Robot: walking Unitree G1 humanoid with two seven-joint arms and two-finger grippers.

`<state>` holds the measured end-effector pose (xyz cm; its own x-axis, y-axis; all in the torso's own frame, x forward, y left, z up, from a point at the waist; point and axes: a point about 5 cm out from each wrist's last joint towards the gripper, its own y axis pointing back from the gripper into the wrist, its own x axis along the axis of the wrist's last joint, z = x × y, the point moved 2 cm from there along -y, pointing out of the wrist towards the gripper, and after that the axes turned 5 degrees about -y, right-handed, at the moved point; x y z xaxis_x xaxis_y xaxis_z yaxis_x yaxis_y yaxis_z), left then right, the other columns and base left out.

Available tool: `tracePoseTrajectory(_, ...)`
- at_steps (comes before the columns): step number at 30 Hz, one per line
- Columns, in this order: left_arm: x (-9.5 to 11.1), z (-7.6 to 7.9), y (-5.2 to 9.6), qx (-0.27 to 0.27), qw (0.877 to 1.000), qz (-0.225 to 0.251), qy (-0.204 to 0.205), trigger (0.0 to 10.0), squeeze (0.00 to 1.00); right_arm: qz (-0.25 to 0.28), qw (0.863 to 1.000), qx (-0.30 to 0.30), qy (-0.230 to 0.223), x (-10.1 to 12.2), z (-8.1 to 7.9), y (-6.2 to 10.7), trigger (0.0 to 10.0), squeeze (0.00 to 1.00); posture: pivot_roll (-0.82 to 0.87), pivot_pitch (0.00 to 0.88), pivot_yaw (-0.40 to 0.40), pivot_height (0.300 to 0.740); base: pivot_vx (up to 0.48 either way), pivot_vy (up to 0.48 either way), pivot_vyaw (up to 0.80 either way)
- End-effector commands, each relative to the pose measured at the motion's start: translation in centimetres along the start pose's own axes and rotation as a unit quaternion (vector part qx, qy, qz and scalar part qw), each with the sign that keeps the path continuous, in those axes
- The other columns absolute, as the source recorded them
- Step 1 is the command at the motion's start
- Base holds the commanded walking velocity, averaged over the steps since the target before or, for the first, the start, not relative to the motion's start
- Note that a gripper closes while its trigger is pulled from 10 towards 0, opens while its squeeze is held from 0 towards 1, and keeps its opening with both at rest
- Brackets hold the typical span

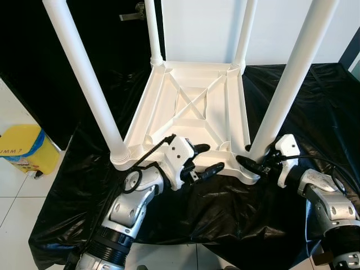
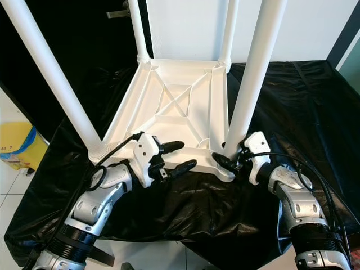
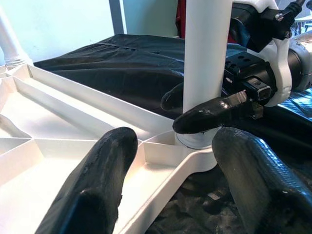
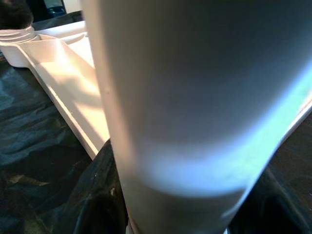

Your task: Building children table

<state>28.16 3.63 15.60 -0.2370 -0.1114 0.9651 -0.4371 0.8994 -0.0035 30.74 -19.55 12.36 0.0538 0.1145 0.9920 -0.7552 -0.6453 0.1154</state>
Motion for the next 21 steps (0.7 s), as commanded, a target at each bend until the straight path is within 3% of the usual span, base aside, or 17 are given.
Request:
tracePoseTrajectory(1,-0.3,-0.2,0.2,0.022,1.000,-0.007,0.005,10.0,0.00,-0.019,1.000,-0.011,-0.015,-1.3,-0.6,-0.1,10.0,0.00,-0.11,0.034,0.015,0.740,0.000,0.000,0.00)
tracePoseTrajectory(6,-0.3,-0.2,0.2,0.023,1.000,-0.009,0.005,10.0,0.00,-0.008,0.999,-0.035,-0.014,-1.3,-0.7,-0.1,10.0,0.00,-0.12,0.035,0.018,0.740,0.000,0.000,0.00)
tracePoseTrajectory(10,-0.3,-0.1,0.1,0.019,1.000,-0.009,0.007,10.0,0.00,0.027,0.993,-0.116,-0.014,-0.6,-0.6,0.0,10.0,0.00,-0.13,0.041,0.026,0.740,0.000,0.000,0.00)
tracePoseTrajectory(21,-0.3,0.0,0.0,0.016,1.000,-0.009,0.008,10.0,0.00,0.040,0.981,-0.189,-0.017,-0.2,-1.2,0.2,10.0,0.00,-0.14,0.044,0.028,0.740,0.000,0.000,0.00)
